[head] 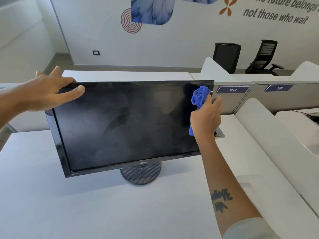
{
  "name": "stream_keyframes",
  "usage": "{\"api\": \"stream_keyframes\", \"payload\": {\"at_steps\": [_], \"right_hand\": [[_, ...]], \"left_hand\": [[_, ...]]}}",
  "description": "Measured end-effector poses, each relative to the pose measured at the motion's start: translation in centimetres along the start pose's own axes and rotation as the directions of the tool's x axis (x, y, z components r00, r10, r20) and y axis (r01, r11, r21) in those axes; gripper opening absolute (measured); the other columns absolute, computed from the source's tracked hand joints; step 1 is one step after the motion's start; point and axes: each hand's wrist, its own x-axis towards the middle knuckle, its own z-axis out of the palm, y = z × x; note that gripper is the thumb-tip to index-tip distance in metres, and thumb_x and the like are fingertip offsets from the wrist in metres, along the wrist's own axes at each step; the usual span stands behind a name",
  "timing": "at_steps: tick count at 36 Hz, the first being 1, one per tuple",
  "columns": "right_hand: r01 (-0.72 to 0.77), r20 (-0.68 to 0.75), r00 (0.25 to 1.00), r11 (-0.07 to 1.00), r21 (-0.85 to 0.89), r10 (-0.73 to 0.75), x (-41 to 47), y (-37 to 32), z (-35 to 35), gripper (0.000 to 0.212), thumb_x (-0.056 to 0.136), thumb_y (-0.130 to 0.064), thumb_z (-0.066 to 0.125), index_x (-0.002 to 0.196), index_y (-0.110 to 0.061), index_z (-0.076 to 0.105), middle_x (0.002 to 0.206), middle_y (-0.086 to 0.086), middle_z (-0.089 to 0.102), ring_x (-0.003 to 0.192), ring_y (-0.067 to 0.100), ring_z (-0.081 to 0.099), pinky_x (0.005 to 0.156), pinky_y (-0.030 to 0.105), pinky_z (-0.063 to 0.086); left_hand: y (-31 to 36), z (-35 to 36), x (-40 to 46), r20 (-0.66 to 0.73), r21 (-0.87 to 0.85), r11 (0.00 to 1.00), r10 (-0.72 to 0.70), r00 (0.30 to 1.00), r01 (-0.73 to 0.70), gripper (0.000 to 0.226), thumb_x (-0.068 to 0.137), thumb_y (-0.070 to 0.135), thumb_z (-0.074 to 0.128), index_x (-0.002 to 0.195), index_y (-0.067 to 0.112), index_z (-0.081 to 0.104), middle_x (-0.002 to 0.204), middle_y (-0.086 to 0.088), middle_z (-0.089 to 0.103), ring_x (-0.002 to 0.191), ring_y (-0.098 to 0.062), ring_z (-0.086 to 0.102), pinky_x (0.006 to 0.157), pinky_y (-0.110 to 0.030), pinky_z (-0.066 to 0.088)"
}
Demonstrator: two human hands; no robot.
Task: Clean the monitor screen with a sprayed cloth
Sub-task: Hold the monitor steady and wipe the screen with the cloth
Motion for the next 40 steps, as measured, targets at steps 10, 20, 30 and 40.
{"api": "stream_keyframes", "payload": {"at_steps": [10,20,30,40], "right_hand": [[-0.188,0.228,0.956,0.982,-0.017,0.187,-9.5,5.3,2.3,0.027,0.084,-0.004,0.071,0.107,-0.009,0.058,0.109,0.009,0.049,0.085,0.03,0.059,0.058,0.039,0.053],[-0.177,0.386,0.9,0.978,-0.108,0.205,-12.6,8.1,2.1,0.02,0.091,-0.013,0.074,0.101,-0.01,0.057,0.099,0.004,0.044,0.072,0.021,0.054,0.055,0.029,0.037],[-0.12,0.436,0.879,0.975,-0.189,0.193,-13.5,9.0,2.4,0.029,0.094,-0.019,0.076,0.116,-0.009,0.058,0.102,0.003,0.041,0.077,0.02,0.054,0.057,0.031,0.041],[-0.147,0.492,0.855,0.986,-0.077,0.165,-14.0,8.3,2.0,0.047,0.093,-0.016,0.078,0.131,-0.01,0.052,0.109,0.004,0.054,0.084,0.019,0.061,0.068,0.03,0.05]], "left_hand": [[0.0,0.1,-0.5,-0.007,-0.017,1.0,0.011,1.0,-0.012,0.096,0.085,0.103,0.016,0.129,0.032,0.063,0.163,-0.018,0.049,0.17,-0.032,0.009,0.133,-0.067,0.002],[0.4,0.2,-1.0,-0.032,-0.016,1.0,0.007,0.999,-0.008,0.104,0.085,0.102,0.014,0.131,0.023,0.064,0.158,-0.02,0.05,0.17,-0.03,0.005,0.131,-0.071,-0.003],[1.2,0.0,-1.1,-0.05,-0.028,1.0,0.007,0.999,-0.009,0.106,0.083,0.103,0.012,0.13,0.025,0.066,0.149,-0.021,0.055,0.168,-0.034,0.007,0.131,-0.066,-0.006],[1.6,0.0,-1.3,-0.042,0.012,1.0,-0.026,0.999,0.027,0.116,0.081,0.104,0.01,0.129,0.014,0.066,0.149,-0.024,0.059,0.17,-0.031,0.002,0.131,-0.07,-0.003]]}}
